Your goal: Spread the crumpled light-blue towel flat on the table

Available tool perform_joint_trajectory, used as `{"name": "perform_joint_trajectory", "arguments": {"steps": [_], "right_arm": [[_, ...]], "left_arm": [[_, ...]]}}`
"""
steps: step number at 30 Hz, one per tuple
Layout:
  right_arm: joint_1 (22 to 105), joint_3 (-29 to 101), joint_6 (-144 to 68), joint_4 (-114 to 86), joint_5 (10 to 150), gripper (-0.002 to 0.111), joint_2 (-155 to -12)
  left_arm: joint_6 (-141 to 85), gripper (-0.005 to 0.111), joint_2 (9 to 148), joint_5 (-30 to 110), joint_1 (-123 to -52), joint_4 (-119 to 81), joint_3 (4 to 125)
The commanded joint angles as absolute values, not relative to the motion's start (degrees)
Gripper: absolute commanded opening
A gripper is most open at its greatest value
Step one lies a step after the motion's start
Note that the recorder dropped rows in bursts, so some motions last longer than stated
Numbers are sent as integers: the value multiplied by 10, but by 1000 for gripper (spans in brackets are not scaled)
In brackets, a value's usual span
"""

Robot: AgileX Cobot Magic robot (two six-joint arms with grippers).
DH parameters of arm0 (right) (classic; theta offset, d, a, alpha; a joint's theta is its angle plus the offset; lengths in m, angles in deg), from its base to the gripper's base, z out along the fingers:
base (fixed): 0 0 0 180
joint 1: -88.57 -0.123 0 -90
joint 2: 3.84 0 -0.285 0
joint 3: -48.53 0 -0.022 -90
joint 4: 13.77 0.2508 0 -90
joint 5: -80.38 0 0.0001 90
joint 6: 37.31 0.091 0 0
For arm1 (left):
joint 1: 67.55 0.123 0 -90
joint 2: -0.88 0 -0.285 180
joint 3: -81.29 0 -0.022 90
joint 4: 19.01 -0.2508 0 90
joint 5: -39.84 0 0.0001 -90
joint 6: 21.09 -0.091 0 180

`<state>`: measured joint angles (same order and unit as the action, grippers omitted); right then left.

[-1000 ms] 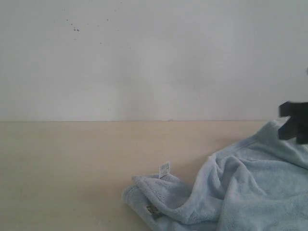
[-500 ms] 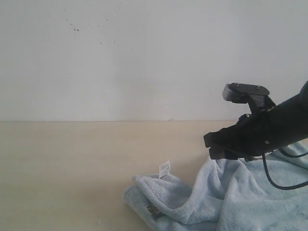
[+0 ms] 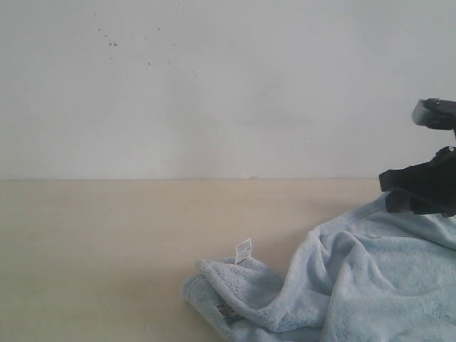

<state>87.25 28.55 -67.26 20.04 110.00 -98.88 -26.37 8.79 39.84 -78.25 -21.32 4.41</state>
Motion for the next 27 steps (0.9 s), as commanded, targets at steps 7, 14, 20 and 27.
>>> {"name": "perform_joint_trajectory", "arguments": {"steps": [7, 14, 20, 27], "right_arm": [[874, 284, -674, 223, 1137, 42, -980], [874, 284, -674, 223, 1122, 42, -980], [874, 284, -675, 223, 1103, 42, -980], [874, 284, -692, 223, 1071, 42, -981]], "left_arm": [[-256, 4, 87, 398, -781, -205, 41], [33, 4, 87, 319, -781, -93, 41], [90, 4, 87, 357, -781, -96, 41], [92, 4, 266, 295, -783, -126, 41]]}}
